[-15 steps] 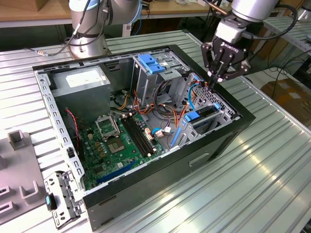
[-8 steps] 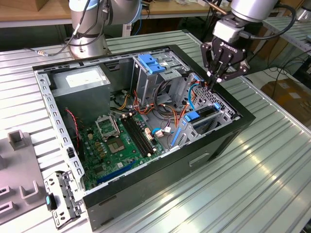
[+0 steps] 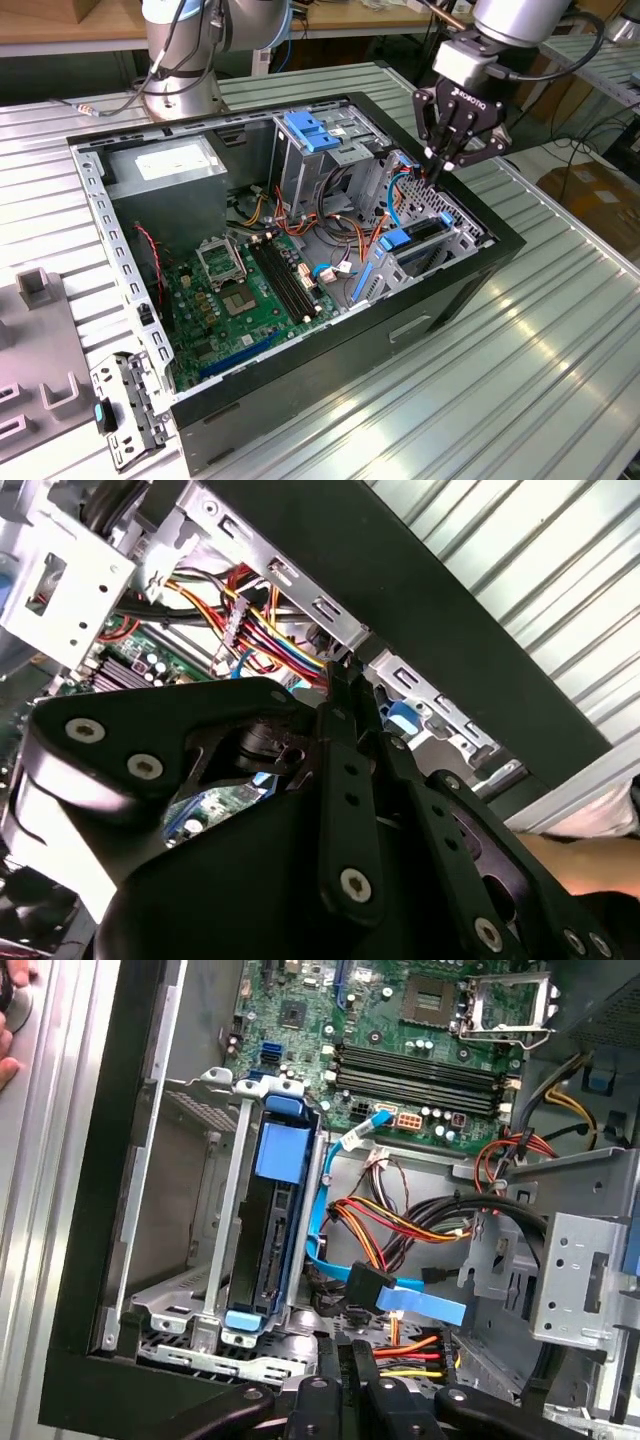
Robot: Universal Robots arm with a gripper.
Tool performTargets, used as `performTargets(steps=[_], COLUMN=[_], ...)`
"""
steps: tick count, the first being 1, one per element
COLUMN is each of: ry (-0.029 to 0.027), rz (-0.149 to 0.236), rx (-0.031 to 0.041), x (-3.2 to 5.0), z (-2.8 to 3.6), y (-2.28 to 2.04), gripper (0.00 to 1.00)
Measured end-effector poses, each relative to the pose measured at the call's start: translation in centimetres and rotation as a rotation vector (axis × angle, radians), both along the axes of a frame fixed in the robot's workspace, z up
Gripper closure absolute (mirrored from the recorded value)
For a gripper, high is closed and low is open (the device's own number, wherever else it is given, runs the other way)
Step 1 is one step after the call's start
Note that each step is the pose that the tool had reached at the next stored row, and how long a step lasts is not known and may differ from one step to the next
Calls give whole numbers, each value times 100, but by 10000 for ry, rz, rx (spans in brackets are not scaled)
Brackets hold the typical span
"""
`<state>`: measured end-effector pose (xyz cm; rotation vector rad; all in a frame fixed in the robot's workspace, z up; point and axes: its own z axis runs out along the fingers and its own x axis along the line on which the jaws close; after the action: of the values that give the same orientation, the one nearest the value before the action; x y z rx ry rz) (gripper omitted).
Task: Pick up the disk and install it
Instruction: 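Insert the first disk wire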
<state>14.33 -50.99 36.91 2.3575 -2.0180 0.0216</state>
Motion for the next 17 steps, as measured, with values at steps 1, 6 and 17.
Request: performTargets(steps=[1, 6, 17], ry=[0, 1, 8], rz=[-226, -1082, -1035], rx=[-3, -20, -21], x=[0, 0, -129], z=[-3, -18, -55], y=[0, 0, -119], gripper=[84, 84, 84])
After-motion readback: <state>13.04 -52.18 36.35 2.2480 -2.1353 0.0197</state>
